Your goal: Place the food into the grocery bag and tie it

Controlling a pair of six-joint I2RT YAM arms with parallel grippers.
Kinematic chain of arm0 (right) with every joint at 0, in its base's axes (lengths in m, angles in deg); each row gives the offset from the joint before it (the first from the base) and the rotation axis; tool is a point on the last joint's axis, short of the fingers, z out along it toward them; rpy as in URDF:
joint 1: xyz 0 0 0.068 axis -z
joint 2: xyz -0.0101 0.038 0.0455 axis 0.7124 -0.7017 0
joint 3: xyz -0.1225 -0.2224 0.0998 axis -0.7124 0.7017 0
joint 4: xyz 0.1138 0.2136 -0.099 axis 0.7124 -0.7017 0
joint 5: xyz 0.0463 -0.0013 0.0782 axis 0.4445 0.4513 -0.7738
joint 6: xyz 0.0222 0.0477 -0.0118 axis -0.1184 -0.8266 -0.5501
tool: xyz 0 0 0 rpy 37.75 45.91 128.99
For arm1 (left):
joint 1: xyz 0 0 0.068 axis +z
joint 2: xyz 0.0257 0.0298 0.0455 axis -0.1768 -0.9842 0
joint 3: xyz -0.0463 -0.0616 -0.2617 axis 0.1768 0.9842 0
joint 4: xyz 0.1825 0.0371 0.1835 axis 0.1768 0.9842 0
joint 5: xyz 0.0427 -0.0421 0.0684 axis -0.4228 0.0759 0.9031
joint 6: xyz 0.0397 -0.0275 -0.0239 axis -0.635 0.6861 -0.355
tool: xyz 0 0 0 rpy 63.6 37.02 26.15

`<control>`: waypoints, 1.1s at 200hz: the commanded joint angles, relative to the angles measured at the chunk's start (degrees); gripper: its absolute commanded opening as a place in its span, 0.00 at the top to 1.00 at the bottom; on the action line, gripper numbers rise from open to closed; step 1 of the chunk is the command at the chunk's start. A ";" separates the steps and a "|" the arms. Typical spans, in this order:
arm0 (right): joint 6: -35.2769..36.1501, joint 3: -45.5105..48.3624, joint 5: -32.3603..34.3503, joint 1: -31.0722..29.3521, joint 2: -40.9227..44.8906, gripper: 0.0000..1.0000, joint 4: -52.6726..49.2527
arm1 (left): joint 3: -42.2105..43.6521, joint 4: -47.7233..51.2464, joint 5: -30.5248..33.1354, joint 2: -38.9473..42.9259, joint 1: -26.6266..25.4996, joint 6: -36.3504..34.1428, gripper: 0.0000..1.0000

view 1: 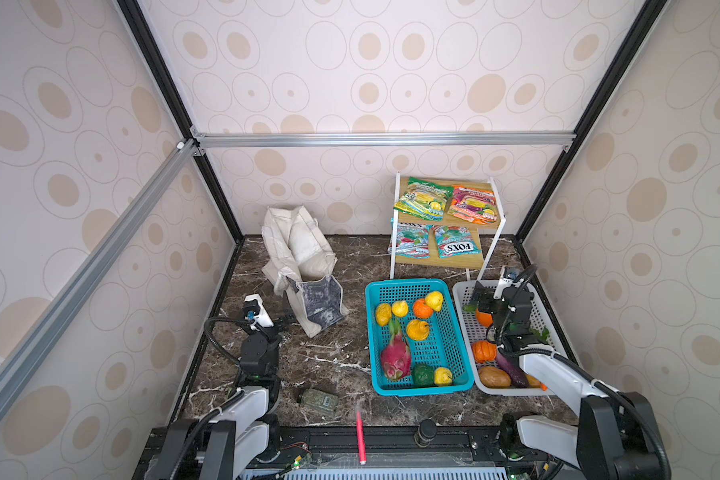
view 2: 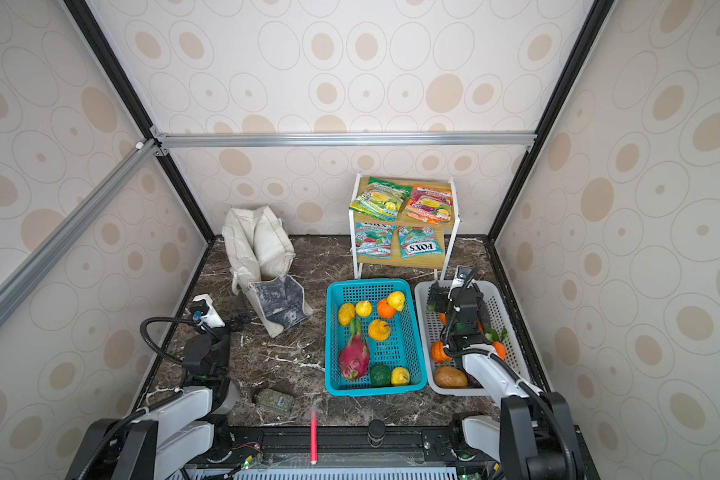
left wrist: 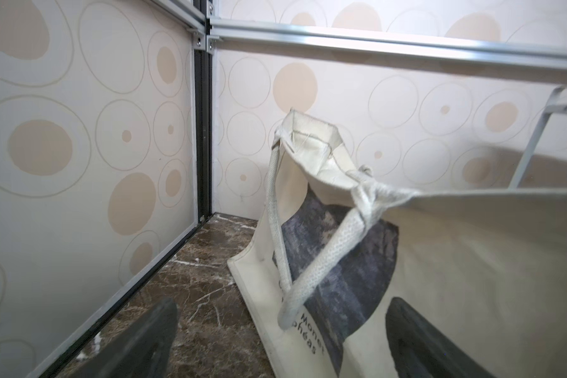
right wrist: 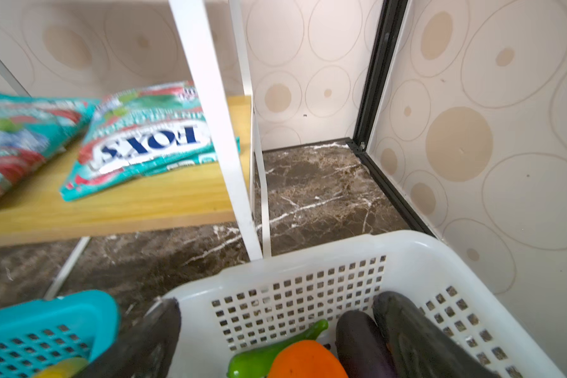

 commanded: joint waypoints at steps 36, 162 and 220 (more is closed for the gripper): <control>-15.30 -4.45 -19.95 0.53 9.36 0.00 -8.68 | -11.84 25.81 0.24 21.27 0.16 21.22 0.01; -8.21 -26.63 -27.64 -15.63 -3.54 0.00 -29.13 | -81.64 88.37 3.16 -27.41 -17.10 3.46 0.01; -8.65 -30.14 -24.35 -16.94 -4.91 0.00 -34.54 | -99.40 108.48 18.59 -46.34 -26.02 -0.19 0.11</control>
